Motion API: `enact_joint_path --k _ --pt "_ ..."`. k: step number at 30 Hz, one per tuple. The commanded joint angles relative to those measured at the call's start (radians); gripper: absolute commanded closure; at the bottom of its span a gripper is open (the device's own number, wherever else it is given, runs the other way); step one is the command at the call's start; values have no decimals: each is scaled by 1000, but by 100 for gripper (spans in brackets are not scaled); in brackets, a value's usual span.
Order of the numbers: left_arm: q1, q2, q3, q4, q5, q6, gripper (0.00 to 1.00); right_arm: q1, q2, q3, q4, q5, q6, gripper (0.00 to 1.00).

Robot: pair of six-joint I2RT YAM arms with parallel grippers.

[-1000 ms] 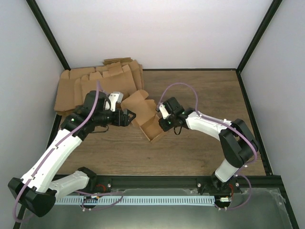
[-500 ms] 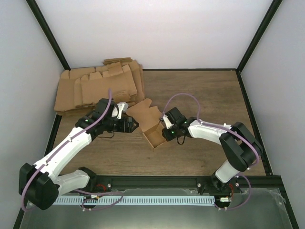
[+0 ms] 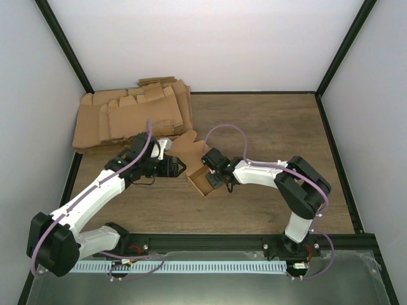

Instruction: Fold the paper box

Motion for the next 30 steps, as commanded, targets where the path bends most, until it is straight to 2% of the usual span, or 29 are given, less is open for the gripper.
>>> enact_joint_path --k 1,4,8,14,21,27,30 --pt "-1 -1 -17 27 -19 -2 18 22 47 43 -33 153 13 97" --pt "-1 -2 -24 34 -23 -7 18 30 51 29 -38 211 45 99" --pt "-1 4 -42 57 -13 -18 17 30 31 13 -36 206 60 99" --pt "-1 4 -56 81 -1 -28 17 30 -35 5 -33 110 74 74" --pt "-2 -5 -70 86 -9 -30 14 29 -111 6 -16 30 75 56" --pt "-11 -36 -135 174 17 -89 13 29 -238 -66 102 10 86 28" --pt "-33 -65 -165 237 24 -104 9 29 -316 -101 164 35 79 13"
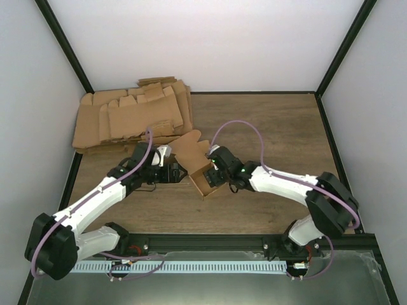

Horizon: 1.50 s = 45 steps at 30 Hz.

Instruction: Fold the paper box

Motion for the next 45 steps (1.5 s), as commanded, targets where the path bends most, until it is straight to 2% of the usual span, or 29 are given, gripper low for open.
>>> enact_joint_path --k 1,2,3,9,13,21,23,27,32,36,41,45 --pt "-31 -52 -31 122 22 -34 6 2 -116 -35 124 27 1 9" --pt "-40 -59 -33 139 17 -24 2 2 -133 -41 137 35 -3 3" --pt "-47 -63 -30 149 3 -11 0 1 -144 -47 148 39 -6 1" --pt "-82 -30 13 181 -39 69 0 -1 -179 -57 170 56 -22 0" --pt "-110 -24 22 211 -127 85 0 -10 -237 -91 226 61 -19 0" --pt "-110 -56 -16 200 -308 -69 0 -173 -246 -39 243 -209 -6 0" --pt "-110 -63 -43 207 -335 -122 0 -178 -272 -64 313 -227 -10 0" --pt "-110 -44 -97 256 -294 -128 0 -179 -322 -156 560 -316 -82 0" --pt "-109 25 -82 258 -288 -141 3 -166 -235 -125 686 -417 -211 0" --pt "-94 83 -68 280 -304 -183 7 -119 -188 -146 809 -514 -390 0" --pt "-69 117 -58 315 -296 -199 12 -57 -56 -18 727 -578 -557 0" --pt "-55 127 -55 314 -291 -179 19 -29 46 65 709 -537 -611 0"
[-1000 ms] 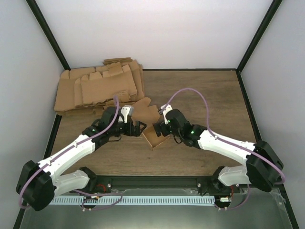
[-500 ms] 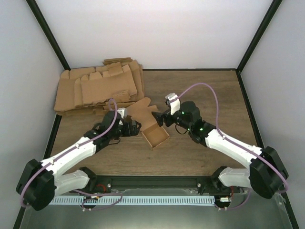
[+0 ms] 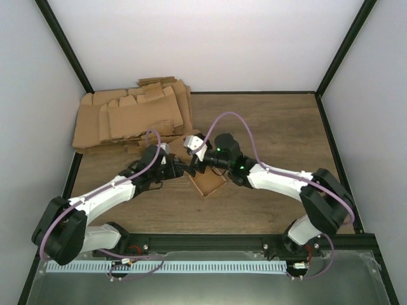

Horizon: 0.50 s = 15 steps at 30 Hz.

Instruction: Fold the paper box

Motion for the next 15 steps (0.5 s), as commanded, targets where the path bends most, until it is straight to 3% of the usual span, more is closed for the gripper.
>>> enact_joint_path --k 1,7,12,15 --pt "16 11 31 46 1 9 21 23 94 109 11 14 -131 0" --pt "22 13 43 32 10 32 28 23 165 132 21 69 -155 0" --pt "23 11 50 19 5 44 29 24 63 -1 177 -8 -148 0" --pt "22 12 48 19 17 45 30 23 40 3 161 2 -134 0"
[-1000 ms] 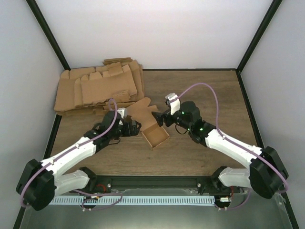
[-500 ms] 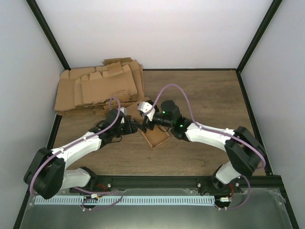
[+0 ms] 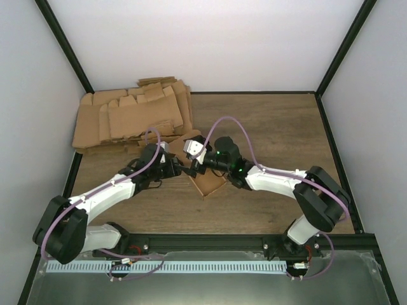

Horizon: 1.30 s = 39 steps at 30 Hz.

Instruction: Fold the paper box

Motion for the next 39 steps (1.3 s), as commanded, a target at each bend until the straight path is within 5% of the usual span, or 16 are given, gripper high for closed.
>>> enact_joint_path --k 1,13,23,39 --pt "-3 2 29 38 26 16 31 8 -52 4 53 -19 -12 0" --pt "-3 33 13 53 80 -32 48 -29 -121 -69 98 129 118 0" --pt "-3 45 26 13 47 -20 91 -30 -51 13 33 119 6 0" --pt "2 -44 147 -304 -95 146 96 -30 75 154 -88 45 -40 0"
